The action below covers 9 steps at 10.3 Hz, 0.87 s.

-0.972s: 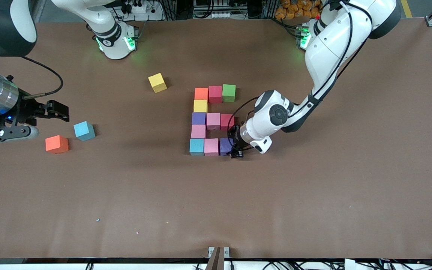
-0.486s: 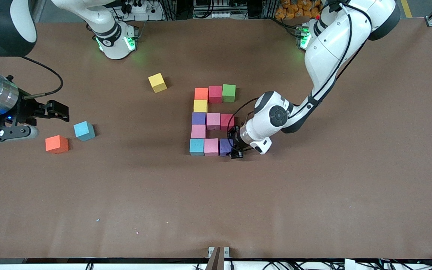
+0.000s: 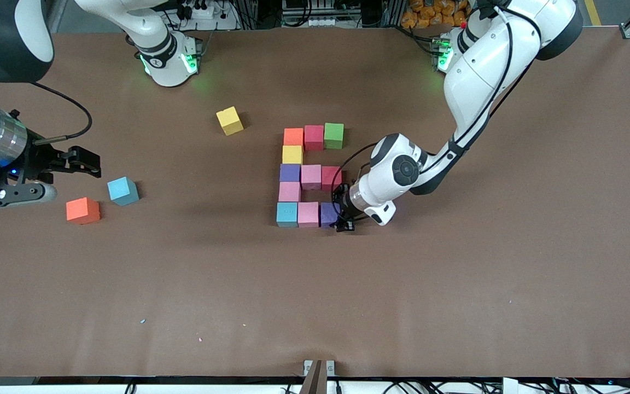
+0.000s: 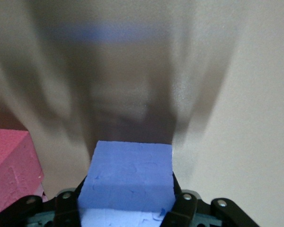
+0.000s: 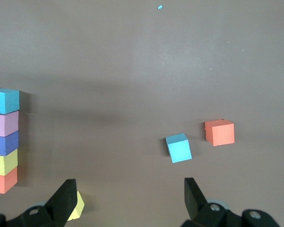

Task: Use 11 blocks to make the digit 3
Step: 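Lower the purple cube beside the pink cube with the left gripper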

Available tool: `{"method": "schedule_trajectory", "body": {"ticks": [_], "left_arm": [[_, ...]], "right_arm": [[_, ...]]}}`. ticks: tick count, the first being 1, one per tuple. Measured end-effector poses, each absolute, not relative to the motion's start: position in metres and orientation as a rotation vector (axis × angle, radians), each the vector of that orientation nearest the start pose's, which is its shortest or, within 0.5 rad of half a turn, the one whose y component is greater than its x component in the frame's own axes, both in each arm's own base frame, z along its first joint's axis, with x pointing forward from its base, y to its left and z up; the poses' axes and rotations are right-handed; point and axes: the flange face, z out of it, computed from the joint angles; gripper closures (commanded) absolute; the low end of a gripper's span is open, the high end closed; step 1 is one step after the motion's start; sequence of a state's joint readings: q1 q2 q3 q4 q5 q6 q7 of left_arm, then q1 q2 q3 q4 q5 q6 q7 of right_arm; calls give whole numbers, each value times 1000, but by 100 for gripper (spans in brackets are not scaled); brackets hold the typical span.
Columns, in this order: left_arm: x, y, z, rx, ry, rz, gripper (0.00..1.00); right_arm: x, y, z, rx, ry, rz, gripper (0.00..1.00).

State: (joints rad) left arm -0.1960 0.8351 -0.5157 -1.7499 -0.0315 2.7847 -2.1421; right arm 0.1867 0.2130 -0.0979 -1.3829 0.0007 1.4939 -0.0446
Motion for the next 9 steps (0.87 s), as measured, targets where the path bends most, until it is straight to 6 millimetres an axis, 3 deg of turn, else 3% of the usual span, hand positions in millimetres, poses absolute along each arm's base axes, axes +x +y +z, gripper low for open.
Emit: {"method": "schedule_trajectory", "body": {"ticks": [7,8,9], "left_arm": [[543,-420,172,1875,2036,-454,72],[543,-420,172,1875,2036,-455,63],[543,-420,172,1875,2036,-454,27]], "right_arm": [[607,61,582,-3153,-213,159,0],[607,61,582,-3153,-213,159,0],[607,61,582,-3153,-213,159,0]]}}
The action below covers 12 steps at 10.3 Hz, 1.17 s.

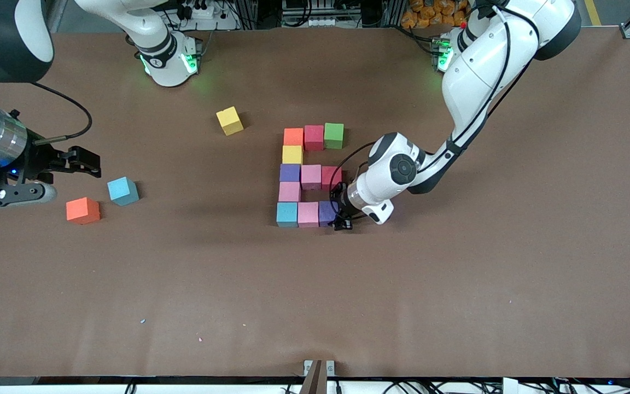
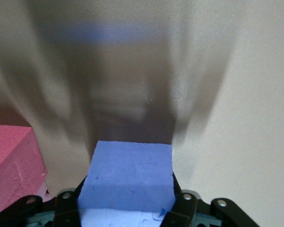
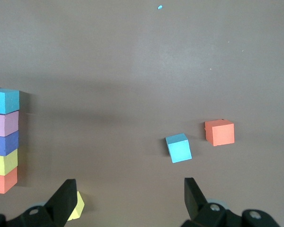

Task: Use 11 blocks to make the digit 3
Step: 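Lower the purple cube beside the pink cube with the left gripper, then open the left gripper to release the purple cube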

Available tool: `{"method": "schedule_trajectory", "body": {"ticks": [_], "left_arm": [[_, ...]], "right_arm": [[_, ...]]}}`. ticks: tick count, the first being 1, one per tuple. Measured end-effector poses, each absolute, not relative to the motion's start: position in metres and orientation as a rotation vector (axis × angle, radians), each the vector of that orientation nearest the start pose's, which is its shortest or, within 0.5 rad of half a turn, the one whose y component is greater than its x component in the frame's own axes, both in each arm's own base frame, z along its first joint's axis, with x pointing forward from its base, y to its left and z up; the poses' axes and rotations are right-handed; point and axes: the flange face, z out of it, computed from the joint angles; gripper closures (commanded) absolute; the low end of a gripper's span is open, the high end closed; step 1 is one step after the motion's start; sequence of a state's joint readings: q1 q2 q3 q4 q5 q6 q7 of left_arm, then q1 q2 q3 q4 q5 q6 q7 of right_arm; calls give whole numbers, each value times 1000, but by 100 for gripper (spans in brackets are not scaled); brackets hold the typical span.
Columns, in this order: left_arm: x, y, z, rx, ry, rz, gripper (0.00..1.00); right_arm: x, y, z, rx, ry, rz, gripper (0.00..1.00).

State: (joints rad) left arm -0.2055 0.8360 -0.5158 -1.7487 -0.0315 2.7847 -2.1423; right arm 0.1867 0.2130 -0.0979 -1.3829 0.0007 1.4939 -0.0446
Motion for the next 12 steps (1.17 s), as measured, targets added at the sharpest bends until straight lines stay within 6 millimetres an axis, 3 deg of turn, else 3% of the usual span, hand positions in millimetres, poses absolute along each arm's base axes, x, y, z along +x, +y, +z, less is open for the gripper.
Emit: {"method": "schedule_trajectory", "body": {"ticks": [1,3,7,10,12], "left_arm": [[543,-420,172,1875,2036,-455,0],[545,-420,173,1870,2034,-453,0],[559,-427,197,1836,2000,-436,0],[554,-440,229,1845,1982,-448,0],[554,-443,264,1857,1976,-431,0]], "right_arm": [[607,61,582,-3153,-213,159,0],[607,61,582,-3153,-213,159,0],[607,61,582,-3153,-213,159,0],[607,58,582,-3153,-205,161,0],[607,53,581,-3153,-194,168,0]]}}
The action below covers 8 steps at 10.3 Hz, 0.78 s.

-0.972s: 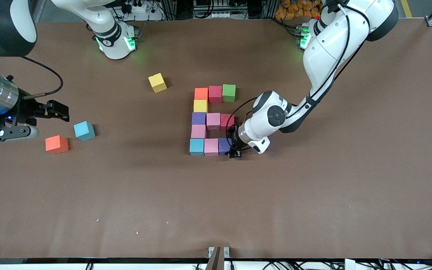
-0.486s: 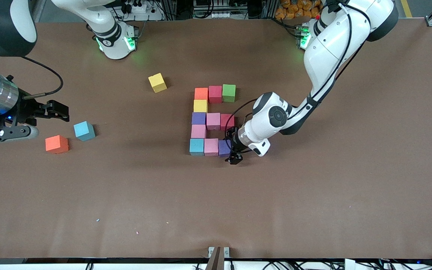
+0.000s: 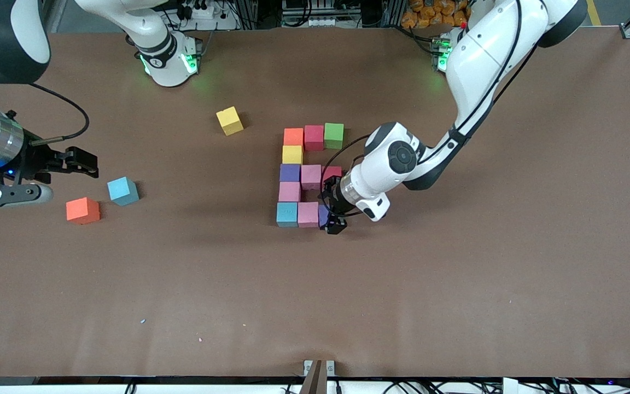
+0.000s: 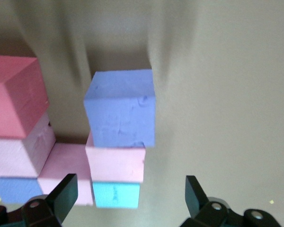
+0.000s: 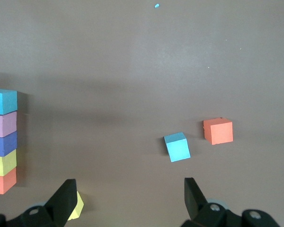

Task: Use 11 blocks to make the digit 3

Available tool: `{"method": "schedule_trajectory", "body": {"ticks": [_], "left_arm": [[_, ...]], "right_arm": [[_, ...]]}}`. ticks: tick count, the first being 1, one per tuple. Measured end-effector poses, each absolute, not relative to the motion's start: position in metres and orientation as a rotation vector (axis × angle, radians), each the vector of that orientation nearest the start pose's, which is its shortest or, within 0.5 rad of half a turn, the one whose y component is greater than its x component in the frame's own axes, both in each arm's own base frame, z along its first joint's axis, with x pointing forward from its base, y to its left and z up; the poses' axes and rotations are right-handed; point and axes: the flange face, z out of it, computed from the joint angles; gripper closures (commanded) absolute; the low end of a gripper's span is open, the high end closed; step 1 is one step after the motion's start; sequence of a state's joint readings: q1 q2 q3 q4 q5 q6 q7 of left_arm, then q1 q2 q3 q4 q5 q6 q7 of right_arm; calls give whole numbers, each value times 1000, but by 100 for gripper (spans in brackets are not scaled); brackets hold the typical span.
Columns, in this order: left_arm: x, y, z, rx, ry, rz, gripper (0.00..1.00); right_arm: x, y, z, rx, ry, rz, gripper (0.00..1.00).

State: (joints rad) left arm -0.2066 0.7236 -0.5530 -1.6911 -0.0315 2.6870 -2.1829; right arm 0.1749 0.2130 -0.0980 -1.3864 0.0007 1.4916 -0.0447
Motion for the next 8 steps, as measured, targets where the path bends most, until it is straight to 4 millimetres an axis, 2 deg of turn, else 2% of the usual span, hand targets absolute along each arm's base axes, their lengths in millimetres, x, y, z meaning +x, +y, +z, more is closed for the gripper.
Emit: {"method": "schedule_trajectory", "body": {"ticks": [5,7,8], "left_arm": [[552,-436,387,1901,1916,-309,0],[545,-432,416,1939,1901,-265,0],[541,-431,424,1974,1895,-242,0]], "right_arm": [[607,48,576,-3152,-179,184,0],[607,48,576,-3152,-180,184,0],[607,48,576,-3152,-179,184,0]]}}
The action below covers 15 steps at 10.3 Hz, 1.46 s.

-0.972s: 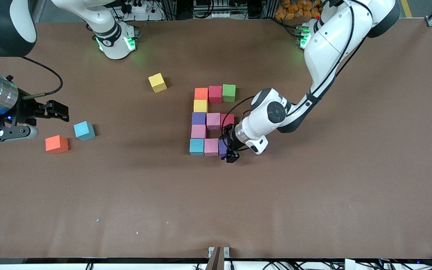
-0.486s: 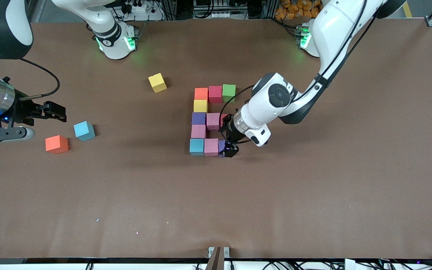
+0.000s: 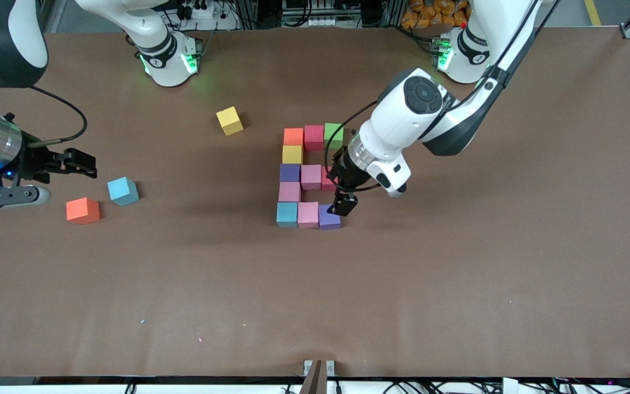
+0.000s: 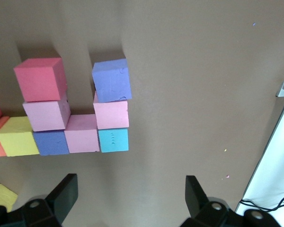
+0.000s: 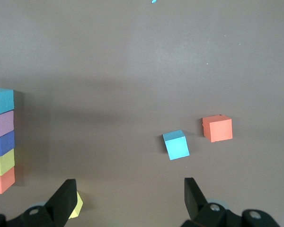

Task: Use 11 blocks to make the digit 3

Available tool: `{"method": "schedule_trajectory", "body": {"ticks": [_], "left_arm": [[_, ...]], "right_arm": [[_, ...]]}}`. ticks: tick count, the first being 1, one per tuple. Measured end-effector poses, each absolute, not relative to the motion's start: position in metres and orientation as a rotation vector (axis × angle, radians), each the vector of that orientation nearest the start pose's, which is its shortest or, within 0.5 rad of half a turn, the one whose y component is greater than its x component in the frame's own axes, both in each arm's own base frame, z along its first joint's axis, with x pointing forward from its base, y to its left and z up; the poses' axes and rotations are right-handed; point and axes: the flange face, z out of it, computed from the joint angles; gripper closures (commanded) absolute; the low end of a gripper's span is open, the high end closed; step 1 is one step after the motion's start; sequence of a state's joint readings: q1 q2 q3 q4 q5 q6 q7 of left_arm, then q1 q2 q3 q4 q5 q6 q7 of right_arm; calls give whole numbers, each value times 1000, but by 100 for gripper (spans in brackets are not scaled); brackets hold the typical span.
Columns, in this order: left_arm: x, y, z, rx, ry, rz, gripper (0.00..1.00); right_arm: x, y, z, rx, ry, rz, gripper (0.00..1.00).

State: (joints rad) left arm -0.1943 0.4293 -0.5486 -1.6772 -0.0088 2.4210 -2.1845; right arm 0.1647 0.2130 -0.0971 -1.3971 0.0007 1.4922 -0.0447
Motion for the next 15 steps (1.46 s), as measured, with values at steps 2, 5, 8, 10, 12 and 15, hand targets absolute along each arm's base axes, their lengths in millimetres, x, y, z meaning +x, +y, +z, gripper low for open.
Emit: {"method": "schedule_trajectory", "body": {"ticks": [2,5,8,10,12,15], "left_arm": [[534,-428,436,-2567,-2342,255,0],[534,-410,473,-2701,-2004,197,0],[548,-370,515,-2834,-1668,169,0],[552,-341,536,-2925,-1450,140,0],[548,-319,545,-2987,-1157,165,0],[553,-276,565,-3018,-897,224,0]], "right_arm": [[606,43,579,-3153,-169,182,0],[582,29,618,-3149,-135,142,0],[559,-2,654,-3146,-58,82,0],[549,-29,667,-3141,15,56,0],[541,-38,678,-3142,40,28,0],[536,-37,681,-3148,39,25,0]]}}
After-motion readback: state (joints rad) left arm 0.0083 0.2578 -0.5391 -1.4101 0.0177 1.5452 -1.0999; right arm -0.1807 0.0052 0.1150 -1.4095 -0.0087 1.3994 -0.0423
